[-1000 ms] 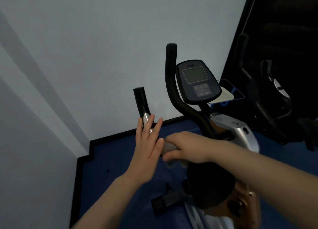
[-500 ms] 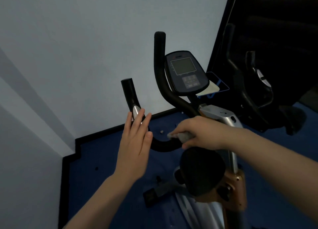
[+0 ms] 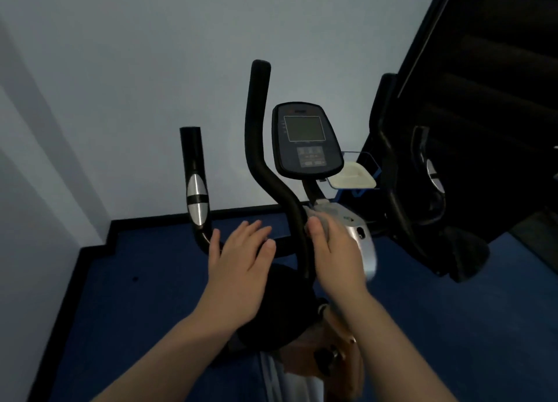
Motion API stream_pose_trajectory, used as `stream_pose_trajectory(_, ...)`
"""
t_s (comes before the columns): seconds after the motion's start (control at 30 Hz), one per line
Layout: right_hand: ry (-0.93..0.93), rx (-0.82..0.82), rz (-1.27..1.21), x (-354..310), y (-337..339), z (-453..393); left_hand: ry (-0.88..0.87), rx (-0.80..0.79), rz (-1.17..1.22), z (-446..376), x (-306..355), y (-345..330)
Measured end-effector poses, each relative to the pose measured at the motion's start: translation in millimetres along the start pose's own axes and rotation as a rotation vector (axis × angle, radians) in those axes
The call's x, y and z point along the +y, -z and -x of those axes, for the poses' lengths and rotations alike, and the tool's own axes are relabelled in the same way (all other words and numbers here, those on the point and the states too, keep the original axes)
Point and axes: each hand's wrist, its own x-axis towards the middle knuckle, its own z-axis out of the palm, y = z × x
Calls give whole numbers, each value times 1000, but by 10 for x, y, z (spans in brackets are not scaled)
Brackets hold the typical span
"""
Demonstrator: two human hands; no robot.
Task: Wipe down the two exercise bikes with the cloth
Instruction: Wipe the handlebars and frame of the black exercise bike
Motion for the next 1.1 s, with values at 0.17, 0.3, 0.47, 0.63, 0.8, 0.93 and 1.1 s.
stream_pose_trajectory(0.17,45,-140,37,35,121,-114,24,15,-147,4,15,-21)
stream_pose_trajectory(0.3,-67,-136,36,-48,38,-212,11,71,-163,6,26,-15)
stream_pose_trajectory(0.47,110,-15,3,36,28,184,24,81,-118,10,44,5)
stream_pose_trajectory(0.63,3,-139,-16,-14,26,-243,54,74,-70,-4,15,-14)
stream_pose_trajectory(0.8,84,-108,-187,161,16,393,75,90,-59,-2,10,-22)
stream_pose_trajectory(0.93,219,-39,-279,163,-51,32,71,82,-76,-16,1,-12)
stream_pose_trajectory(1.1,266,-111,-395,352,-84,362,76,80,-67,4,-16,-17)
